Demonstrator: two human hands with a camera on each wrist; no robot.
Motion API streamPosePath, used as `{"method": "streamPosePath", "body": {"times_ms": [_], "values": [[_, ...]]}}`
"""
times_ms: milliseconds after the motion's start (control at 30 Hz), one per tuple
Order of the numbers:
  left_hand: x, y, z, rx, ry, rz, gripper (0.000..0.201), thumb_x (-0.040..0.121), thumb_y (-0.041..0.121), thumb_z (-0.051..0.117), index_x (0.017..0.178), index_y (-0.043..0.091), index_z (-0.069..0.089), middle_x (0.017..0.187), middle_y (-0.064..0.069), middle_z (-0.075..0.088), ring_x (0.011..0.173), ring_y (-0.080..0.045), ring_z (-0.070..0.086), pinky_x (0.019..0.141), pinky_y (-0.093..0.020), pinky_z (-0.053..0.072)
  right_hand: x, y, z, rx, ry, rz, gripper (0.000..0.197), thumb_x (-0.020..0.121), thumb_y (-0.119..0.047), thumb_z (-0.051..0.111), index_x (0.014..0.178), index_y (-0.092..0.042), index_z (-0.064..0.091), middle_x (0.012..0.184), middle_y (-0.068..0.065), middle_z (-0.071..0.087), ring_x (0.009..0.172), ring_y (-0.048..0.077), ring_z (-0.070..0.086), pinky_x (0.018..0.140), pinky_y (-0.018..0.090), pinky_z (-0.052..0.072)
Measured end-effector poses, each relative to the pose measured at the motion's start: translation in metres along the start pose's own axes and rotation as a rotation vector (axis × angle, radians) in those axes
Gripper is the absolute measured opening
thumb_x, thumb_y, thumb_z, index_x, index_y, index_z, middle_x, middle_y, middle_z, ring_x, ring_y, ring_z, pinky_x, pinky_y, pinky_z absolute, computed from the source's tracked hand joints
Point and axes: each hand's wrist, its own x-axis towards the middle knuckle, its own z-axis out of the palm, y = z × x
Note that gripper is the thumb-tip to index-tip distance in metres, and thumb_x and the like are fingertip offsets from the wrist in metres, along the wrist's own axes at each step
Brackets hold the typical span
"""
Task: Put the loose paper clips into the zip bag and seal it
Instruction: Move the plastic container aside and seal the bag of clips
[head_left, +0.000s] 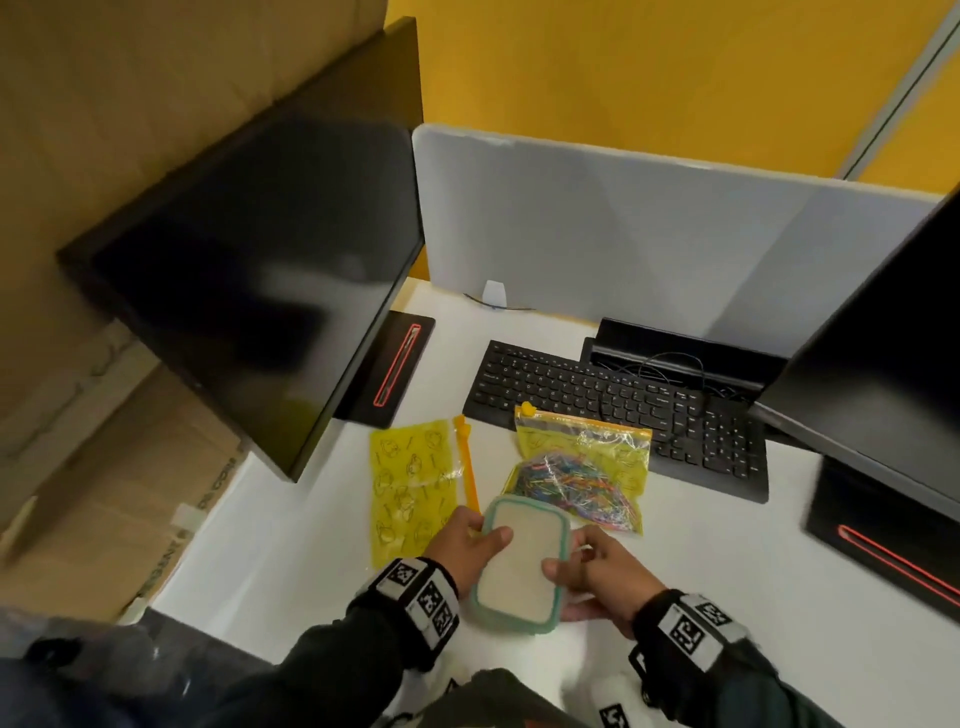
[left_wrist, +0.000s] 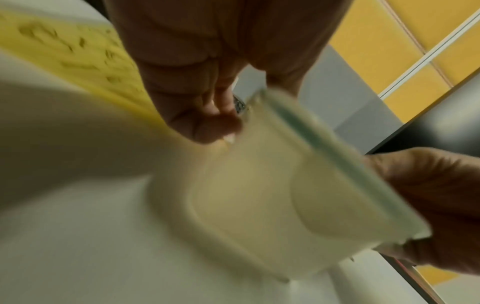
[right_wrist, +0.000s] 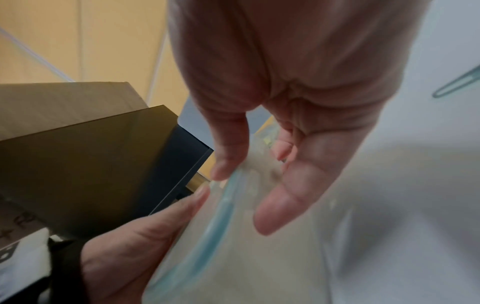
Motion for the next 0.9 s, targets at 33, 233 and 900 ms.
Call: {"method": "streamPosePath", "body": {"times_ms": [33,233,900], "values": [[0.001,0.000,0.003,0.001,0.031,0.007,0.028,0.081,0.042,0.062,0.083,0.022,0.043,0.080,-0.005,0.060,0.076,-0.024,0.060,0.070,-0.036,0.049,0.001,0.002,0.000,0.011,-0.017,-0.002,0.030,0.078,-0.002,0.069,0.087,-0.010,0.042,0.082,0.008,0.060,0.068,0.024,0.067,0.054,0.036,0.059],[0.006,0.014,0.008,0.188,0.165,0.066,0.043,0.079,0.052,0.059,0.082,0.014,0.041,0.077,-0.003,0.051,0.077,-0.026,0.053,0.064,-0.030,0.039,-0.002,0.014,0.002,-0.045,0.029,-0.055,0.030,0.077,-0.014,0.073,0.094,-0.009,0.049,0.095,0.015,0.060,0.072,0.027,0.064,0.054,0.036,0.059],[-0.017,-0.007,-0.023,-0.106,-0.055,-0.039,0.033,0.070,0.018,0.076,0.084,0.014,0.046,0.053,-0.011,0.060,0.043,-0.022,0.053,0.045,-0.027,0.042,0.028,-0.010,-0.001,-0.480,0.184,-0.383,0.020,0.078,-0.026,0.071,0.092,-0.016,0.061,0.084,-0.004,0.063,0.076,0.012,0.059,0.062,0.022,0.044]]}}
